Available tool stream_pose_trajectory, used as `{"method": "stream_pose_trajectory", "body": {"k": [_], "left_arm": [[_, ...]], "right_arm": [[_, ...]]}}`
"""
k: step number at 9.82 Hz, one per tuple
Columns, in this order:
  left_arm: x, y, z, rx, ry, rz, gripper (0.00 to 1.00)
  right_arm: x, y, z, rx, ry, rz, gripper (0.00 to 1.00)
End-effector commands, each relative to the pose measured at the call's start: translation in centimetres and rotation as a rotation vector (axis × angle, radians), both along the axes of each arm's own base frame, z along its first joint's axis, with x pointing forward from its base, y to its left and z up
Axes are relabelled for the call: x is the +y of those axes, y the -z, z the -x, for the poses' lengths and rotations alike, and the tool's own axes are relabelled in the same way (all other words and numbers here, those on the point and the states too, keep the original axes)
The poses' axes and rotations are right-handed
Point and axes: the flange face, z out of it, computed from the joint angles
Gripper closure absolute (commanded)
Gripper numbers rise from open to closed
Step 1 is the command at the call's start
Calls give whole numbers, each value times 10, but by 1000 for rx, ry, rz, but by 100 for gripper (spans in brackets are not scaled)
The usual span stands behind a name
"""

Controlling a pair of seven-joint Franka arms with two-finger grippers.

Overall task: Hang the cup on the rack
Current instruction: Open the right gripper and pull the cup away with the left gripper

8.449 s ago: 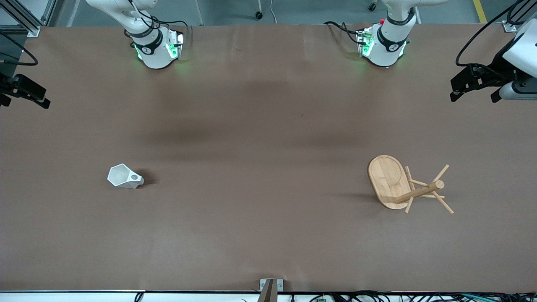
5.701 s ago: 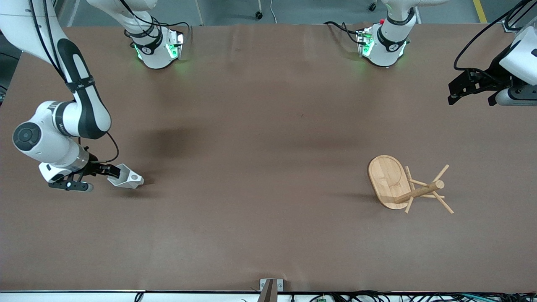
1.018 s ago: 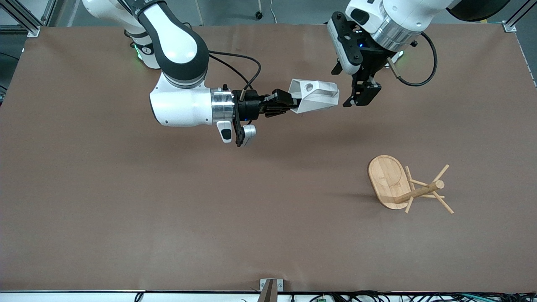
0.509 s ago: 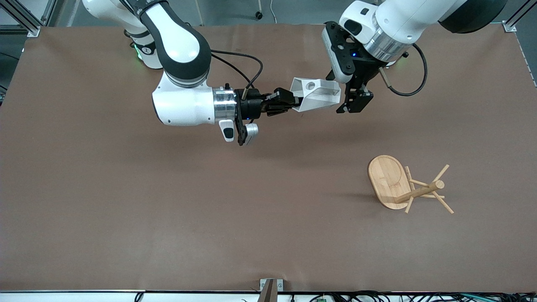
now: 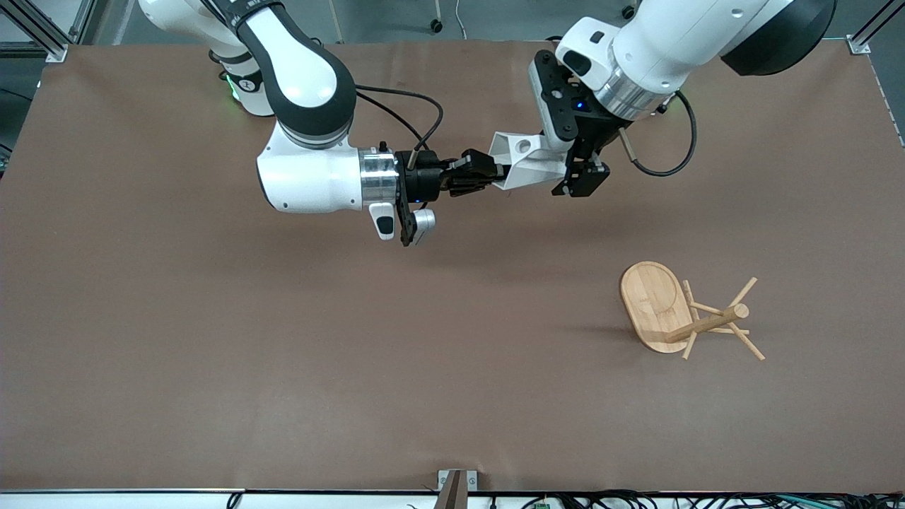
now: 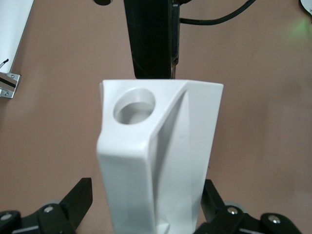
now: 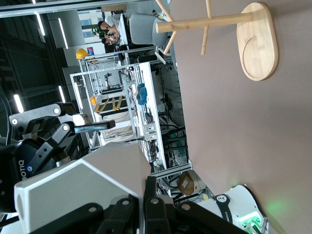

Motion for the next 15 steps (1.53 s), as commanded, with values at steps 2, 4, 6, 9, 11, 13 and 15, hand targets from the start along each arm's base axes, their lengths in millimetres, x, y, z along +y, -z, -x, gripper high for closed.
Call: {"method": "stream_pose_trajectory", "body": {"k": [2,4,6,9,11,13,15], "left_arm": [[-2,18,-3,16,16,3,37],[1,18,-4,20,4,4,60],[9,12,-9,18,-24,0,60],[40,18,-25,68,-187,-47,60],[60,21,-36,90,-348,-76,60],[75,33,-48,128,-569,-122,60],[100,59,-73,190,-787,-146,60]], "right_arm": [[2,-7,2,-2,-8,-34,100],[2,-7,2,-2,-8,-34,99],[2,-7,2,-1,-8,-34,96],[-4,-14,-2,-3,2,-38,0],[-30,-23,-15,-40,27,-10,0],[-76,-13,-40,-107,37,111,0],[-144,10,-58,-130,60,246,0]]}}
